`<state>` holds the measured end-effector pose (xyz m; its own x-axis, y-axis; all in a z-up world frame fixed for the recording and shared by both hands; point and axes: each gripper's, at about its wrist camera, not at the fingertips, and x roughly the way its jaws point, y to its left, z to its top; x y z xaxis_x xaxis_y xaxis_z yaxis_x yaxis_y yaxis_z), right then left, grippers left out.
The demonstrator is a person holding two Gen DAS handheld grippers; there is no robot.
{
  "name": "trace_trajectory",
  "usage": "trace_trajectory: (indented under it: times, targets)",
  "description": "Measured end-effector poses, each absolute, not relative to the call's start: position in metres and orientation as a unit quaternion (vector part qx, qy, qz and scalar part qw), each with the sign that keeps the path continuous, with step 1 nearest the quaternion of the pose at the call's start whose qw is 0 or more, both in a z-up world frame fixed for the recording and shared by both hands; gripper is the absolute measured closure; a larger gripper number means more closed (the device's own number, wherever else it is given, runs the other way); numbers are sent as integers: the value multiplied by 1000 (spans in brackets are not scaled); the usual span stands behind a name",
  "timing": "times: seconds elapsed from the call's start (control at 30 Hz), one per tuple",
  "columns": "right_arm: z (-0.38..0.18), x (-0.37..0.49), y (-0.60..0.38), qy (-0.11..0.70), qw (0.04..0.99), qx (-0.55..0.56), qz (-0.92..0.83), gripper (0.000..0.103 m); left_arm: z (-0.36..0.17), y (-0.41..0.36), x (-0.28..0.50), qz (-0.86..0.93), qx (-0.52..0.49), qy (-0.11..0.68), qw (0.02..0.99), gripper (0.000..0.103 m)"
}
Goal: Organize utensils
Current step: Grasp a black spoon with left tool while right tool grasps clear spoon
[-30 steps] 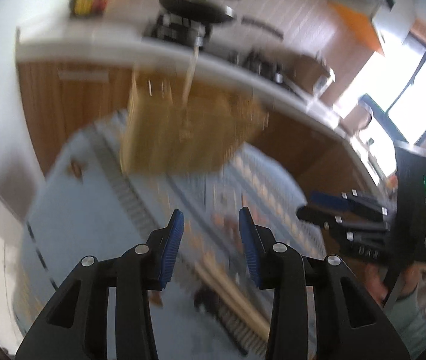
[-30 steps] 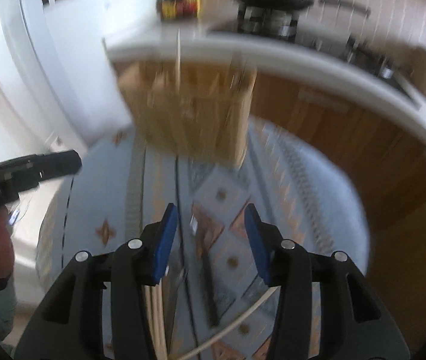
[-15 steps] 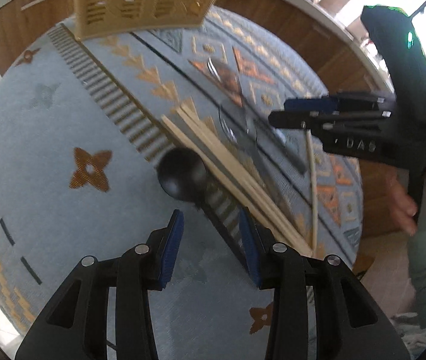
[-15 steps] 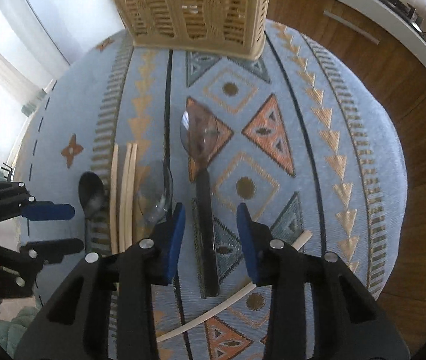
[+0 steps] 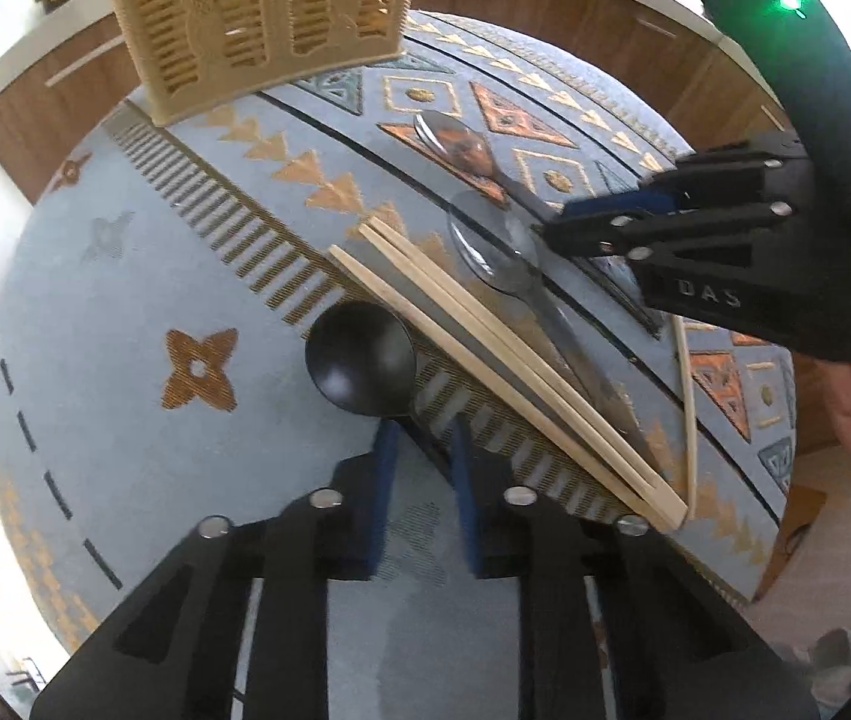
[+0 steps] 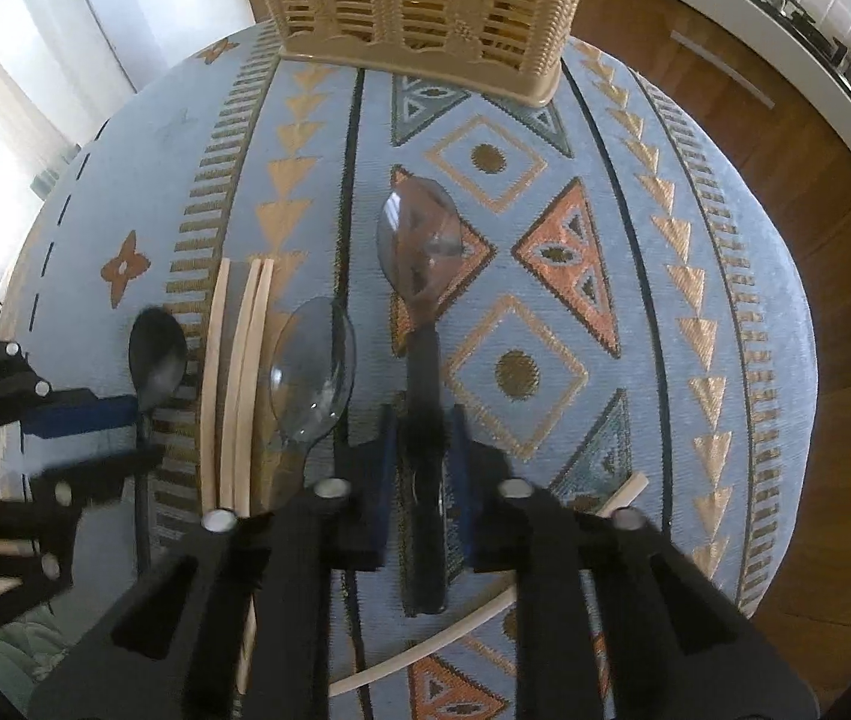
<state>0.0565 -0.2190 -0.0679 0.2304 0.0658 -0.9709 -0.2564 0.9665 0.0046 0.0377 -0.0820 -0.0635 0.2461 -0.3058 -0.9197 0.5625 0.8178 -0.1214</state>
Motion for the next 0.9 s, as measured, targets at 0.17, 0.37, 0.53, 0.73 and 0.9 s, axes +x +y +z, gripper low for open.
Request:
trace_trajectory:
  times: [0.17, 0.37, 0.53, 0.73, 0.9]
  targets:
    - [-67, 53, -227, 607, 787, -53, 97, 93, -63, -75, 44, -284, 103, 547, 781, 95]
    - [-54, 54, -258, 597, 799, -14, 79, 93, -58, -54, 60, -268, 72, 541, 794, 99]
    - [-63, 64, -270, 609, 790, -6, 65, 93, -57, -37, 81, -255, 36, 545, 798, 99]
    - [-66, 71, -277, 622, 779, 26, 75, 90, -60, -35, 99, -256, 17, 553, 792, 97]
    - [-64, 88, -282, 634, 768, 41, 81, 73, -59, -39, 105, -267, 36, 563, 781, 91]
